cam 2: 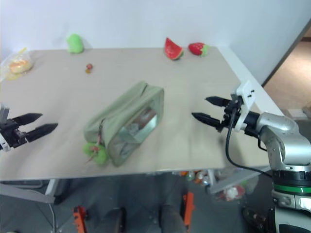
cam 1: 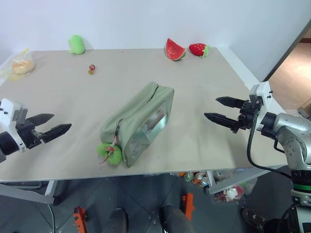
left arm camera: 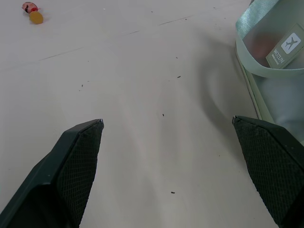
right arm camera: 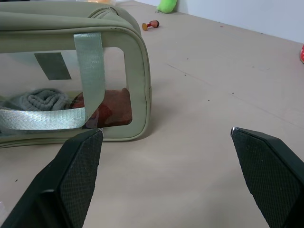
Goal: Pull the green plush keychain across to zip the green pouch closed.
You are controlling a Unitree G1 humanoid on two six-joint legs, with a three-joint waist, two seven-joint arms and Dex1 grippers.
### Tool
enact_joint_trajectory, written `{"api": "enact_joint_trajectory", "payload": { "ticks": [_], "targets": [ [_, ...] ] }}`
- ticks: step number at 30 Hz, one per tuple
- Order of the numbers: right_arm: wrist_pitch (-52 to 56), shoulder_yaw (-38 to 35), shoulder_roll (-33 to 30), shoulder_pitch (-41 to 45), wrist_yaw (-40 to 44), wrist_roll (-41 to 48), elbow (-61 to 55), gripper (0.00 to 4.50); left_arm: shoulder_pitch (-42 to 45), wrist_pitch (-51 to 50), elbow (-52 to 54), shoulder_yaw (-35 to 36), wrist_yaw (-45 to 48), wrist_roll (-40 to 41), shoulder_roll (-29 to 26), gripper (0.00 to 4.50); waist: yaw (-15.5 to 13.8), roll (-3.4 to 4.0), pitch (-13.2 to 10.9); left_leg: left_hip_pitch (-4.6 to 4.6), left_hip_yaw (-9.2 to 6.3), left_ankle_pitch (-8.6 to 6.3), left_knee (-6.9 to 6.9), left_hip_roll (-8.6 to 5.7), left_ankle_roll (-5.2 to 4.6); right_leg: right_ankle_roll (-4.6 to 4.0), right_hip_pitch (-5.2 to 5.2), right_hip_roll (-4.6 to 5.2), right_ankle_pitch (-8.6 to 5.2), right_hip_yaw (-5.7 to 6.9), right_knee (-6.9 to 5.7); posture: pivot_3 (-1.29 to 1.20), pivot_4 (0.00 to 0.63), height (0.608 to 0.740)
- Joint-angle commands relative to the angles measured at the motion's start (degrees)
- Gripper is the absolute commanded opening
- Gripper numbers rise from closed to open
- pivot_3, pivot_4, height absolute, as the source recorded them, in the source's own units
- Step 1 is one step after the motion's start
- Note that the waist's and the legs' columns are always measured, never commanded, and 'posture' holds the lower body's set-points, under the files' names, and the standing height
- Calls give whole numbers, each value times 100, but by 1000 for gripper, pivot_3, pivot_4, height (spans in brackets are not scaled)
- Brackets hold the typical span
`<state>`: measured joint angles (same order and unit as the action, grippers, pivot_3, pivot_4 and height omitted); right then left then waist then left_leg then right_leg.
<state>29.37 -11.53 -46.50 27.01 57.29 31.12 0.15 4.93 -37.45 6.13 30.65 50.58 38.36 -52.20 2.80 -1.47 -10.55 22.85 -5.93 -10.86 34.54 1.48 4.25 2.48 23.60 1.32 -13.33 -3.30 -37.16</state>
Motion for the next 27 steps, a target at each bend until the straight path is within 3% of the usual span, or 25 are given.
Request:
{"api": "enact_joint_trajectory", "payload": {
  "ticks": [1,10,18,27],
  "targets": [
    [-109,19,23,55,9,-34,-226,4477,82,64,5,18,54,11,-33,4500,0,0,0,0,0,0,0,0,0,0,0,0,0,-1,0,0,150,740],
    [-61,491,-200,690,516,-49,-666,4477,721,10,241,-497,168,211,113,4500,-1,4,-7,1,9,1,5,0,0,15,4,-1,14,-9,-1,0,150,740],
    [-22,1087,-239,2013,1535,135,-999,4477,2139,-679,682,-869,121,1173,216,4500,0,2,-12,6,10,0,5,3,0,22,9,-4,17,-9,-1,0,150,740],
    [-1676,2611,582,3249,2430,-1320,198,4477,3002,-815,851,-1427,352,1488,351,4500,30,4,-14,6,11,-2,6,6,2,22,14,-10,18,-11,-8,0,150,740]
  ]
}}
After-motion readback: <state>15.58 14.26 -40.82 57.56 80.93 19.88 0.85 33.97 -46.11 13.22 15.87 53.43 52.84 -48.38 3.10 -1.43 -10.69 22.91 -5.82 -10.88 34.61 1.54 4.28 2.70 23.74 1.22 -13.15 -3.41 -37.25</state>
